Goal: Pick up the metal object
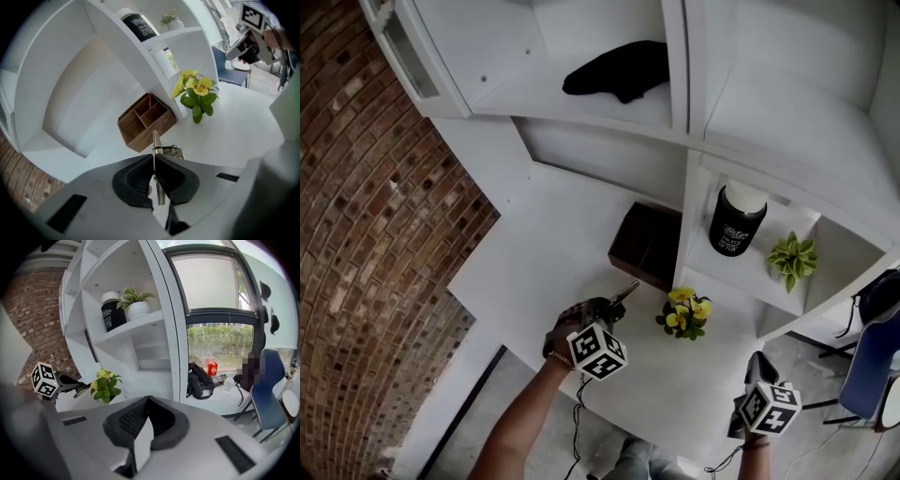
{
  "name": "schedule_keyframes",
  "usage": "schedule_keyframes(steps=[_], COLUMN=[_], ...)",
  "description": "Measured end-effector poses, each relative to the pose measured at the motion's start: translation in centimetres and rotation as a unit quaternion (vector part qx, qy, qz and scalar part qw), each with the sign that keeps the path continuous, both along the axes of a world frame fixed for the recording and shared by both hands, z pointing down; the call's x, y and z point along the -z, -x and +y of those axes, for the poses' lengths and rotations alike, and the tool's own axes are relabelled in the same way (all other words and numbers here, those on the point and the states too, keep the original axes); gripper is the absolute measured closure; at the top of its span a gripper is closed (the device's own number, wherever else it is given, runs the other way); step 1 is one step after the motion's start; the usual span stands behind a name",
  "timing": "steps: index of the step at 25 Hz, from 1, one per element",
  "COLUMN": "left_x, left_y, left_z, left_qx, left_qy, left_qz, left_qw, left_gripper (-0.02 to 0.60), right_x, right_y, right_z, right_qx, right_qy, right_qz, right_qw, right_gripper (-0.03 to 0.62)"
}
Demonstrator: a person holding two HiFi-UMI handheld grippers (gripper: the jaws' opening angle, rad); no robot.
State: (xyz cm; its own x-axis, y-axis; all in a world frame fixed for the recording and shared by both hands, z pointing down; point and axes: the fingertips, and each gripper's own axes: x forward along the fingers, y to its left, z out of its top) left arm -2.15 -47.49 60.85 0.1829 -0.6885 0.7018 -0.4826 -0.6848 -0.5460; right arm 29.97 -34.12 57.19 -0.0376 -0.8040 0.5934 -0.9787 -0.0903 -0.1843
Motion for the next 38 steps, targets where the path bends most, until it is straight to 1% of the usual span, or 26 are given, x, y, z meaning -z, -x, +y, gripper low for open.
schedule_keyframes(steps=[4, 8, 11, 14, 16, 18, 22, 26, 29, 30, 31, 32, 33, 38], left_x=[1.7, 3.6, 5.5, 7.3, 8.5, 9.5, 11.8, 14.1, 15.1, 15.3, 15.3, 15.3, 15.3, 15.8], left_y=[0.7, 1.7, 2.4, 3.1, 3.4, 3.6, 4.3, 4.9, 4.8, 4.6, 4.5, 4.3, 4.2, 4.1], left_z=[1.6, 3.2, 4.3, 5.2, 5.8, 6.3, 7.3, 9.3, 10.7, 10.9, 11.2, 11.3, 11.5, 11.8], left_qx=[0.033, 0.072, 0.102, 0.136, 0.16, 0.186, 0.239, 0.286, 0.311, 0.315, 0.318, 0.319, 0.319, 0.314], left_qy=[-0.005, -0.012, -0.023, -0.038, -0.049, -0.059, -0.087, -0.104, -0.121, -0.125, -0.128, -0.131, -0.133, -0.134], left_qz=[0.04, 0.088, 0.135, 0.182, 0.214, 0.253, 0.338, 0.395, 0.443, 0.457, 0.467, 0.471, 0.471, 0.466], left_qw=[0.9987, 0.9934, 0.9853, 0.973, 0.9624, 0.9475, 0.9062, 0.867, 0.8319, 0.8219, 0.8152, 0.812, 0.8116, 0.8163], left_gripper=[0.565, 0.565, 0.565, 0.565, 0.565, 0.565, 0.565, 0.565, 0.565, 0.565, 0.565, 0.565, 0.565, 0.565], right_x=[2.2, 4.2, 5.7, 7.2, 8.4, 9.5, 11.5, 13.6, 15.0, 15.2, 15.4, 15.5, 15.5, 15.8], right_y=[0.8, 0.9, 1.2, 1.3, 1.2, 1.2, 1.7, 2.3, 2.8, 3.0, 3.1, 3.3, 3.5, 4.4], right_z=[-0.3, -0.4, -0.2, 0.0, 0.0, -0.1, -0.2, -0.3, -0.7, -0.9, -1.1, -1.2, -1.2, -1.2], right_qx=[0.008, 0.027, 0.044, 0.059, 0.064, 0.068, 0.086, 0.102, 0.107, 0.109, 0.11, 0.112, 0.114, 0.123], right_qy=[-0.021, -0.042, -0.055, -0.067, -0.078, -0.09, -0.107, -0.125, -0.143, -0.149, -0.152, -0.155, -0.156, -0.16], right_qz=[-0.014, 0.0, 0.012, 0.029, 0.031, 0.032, 0.04, 0.057, 0.065, 0.067, 0.069, 0.07, 0.07, 0.069], right_qw=[1.0, 0.999, 0.997, 0.996, 0.994, 0.993, 0.99, 0.985, 0.982, 0.981, 0.98, 0.979, 0.979, 0.977], right_gripper=[0.592, 0.592, 0.592, 0.592, 0.592, 0.592, 0.592, 0.592, 0.592, 0.592, 0.592, 0.592, 0.592, 0.592])
